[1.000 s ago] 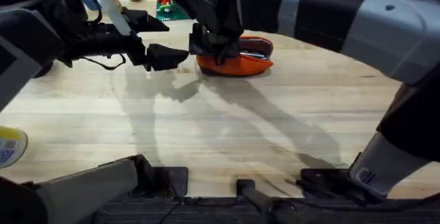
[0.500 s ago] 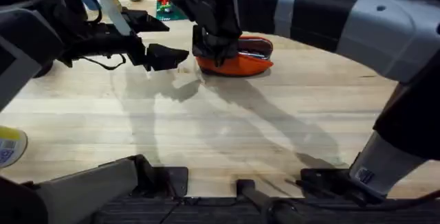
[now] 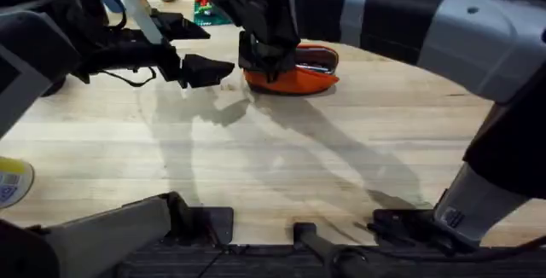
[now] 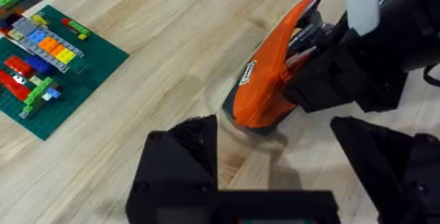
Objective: Unzip the bag, pick up the pens from the table one at a time and place them inside, then zip the bag closed.
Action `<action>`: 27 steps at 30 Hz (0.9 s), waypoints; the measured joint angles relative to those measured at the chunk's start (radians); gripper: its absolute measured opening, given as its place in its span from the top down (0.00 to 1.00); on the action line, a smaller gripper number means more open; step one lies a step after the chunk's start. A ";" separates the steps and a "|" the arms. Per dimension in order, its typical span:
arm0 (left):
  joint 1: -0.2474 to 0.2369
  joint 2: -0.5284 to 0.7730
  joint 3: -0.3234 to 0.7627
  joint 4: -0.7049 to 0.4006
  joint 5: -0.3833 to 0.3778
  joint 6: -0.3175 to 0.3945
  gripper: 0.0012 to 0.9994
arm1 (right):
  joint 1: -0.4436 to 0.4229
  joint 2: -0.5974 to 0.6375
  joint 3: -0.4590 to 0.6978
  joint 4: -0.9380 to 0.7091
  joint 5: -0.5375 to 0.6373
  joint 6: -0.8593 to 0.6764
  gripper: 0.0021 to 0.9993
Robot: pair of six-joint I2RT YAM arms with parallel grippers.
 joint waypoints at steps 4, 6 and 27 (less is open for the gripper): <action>0.000 0.000 0.000 0.000 0.000 0.000 0.01 | 0.000 0.000 0.000 0.000 0.000 0.000 0.97; 0.000 0.000 0.000 0.000 0.000 0.000 0.01 | 0.000 0.000 0.000 0.000 0.000 0.000 0.97; 0.000 0.000 0.000 0.002 0.000 0.000 0.01 | 0.001 0.000 0.063 -0.051 -0.001 -0.165 0.97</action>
